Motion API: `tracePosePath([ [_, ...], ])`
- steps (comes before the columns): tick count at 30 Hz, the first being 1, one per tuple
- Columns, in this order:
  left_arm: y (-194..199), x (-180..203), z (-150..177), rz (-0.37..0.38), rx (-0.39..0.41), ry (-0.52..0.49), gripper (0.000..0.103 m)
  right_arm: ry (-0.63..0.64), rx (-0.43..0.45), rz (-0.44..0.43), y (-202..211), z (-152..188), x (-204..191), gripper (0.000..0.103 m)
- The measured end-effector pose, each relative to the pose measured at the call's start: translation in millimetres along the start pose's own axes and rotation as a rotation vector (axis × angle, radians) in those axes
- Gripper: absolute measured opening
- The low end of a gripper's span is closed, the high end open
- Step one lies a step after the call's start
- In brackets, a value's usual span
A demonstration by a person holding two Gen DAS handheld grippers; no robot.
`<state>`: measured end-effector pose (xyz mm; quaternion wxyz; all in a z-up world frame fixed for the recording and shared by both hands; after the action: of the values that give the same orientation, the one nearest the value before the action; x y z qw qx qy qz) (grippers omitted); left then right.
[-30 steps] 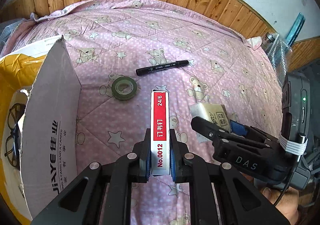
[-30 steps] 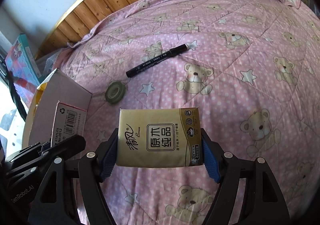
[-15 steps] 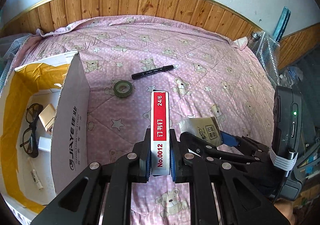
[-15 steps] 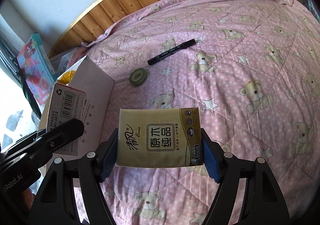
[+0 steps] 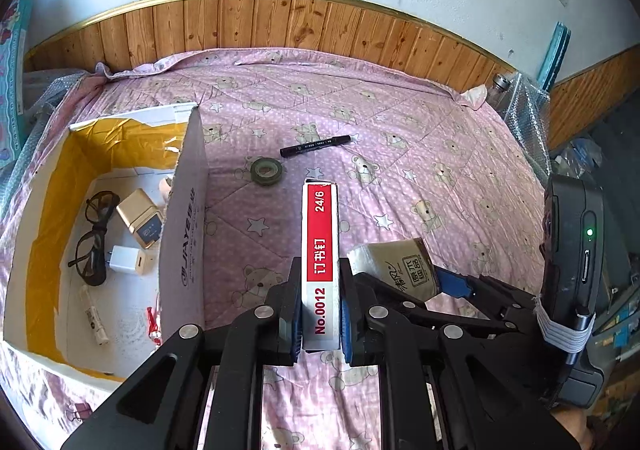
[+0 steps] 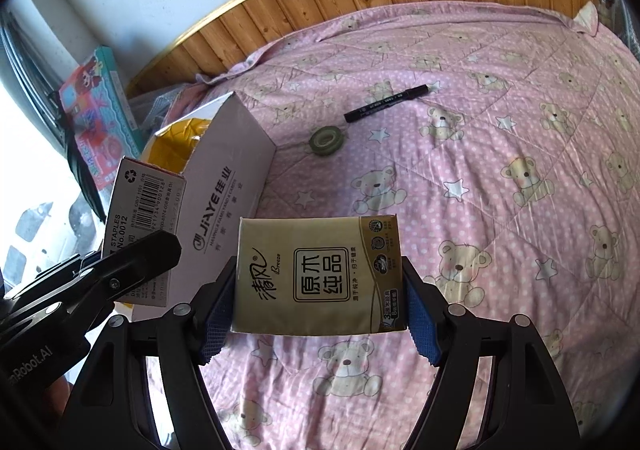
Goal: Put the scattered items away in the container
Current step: 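Lift the staples box and tissue pack and carry both over the white box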
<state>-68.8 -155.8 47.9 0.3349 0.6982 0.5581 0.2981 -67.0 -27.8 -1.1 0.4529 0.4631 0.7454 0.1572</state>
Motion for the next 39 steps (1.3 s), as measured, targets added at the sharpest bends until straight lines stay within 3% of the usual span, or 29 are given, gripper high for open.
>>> tracePosePath([
  [21,52,-67,21,0.002,0.082,0.111,0.015,0.128,-0.014,-0.017,3,14,-83,0.076],
  [39,72,-157,25,-0.037,0.134,0.276,0.015,0.263,-0.031,-0.053,-9,7,-159,0.076],
])
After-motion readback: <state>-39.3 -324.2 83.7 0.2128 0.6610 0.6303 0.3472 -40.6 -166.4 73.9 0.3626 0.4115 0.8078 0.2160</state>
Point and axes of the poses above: each gripper's, at about its wrist camera, not at the fingertips, and y roughly against the way its jaws point, x to its right, z to its underside, the point moved 3 cm from there along -y, roughly the way its jaws point, and after that the axes turned 11 degrees about -z, right-handed, at the moved point
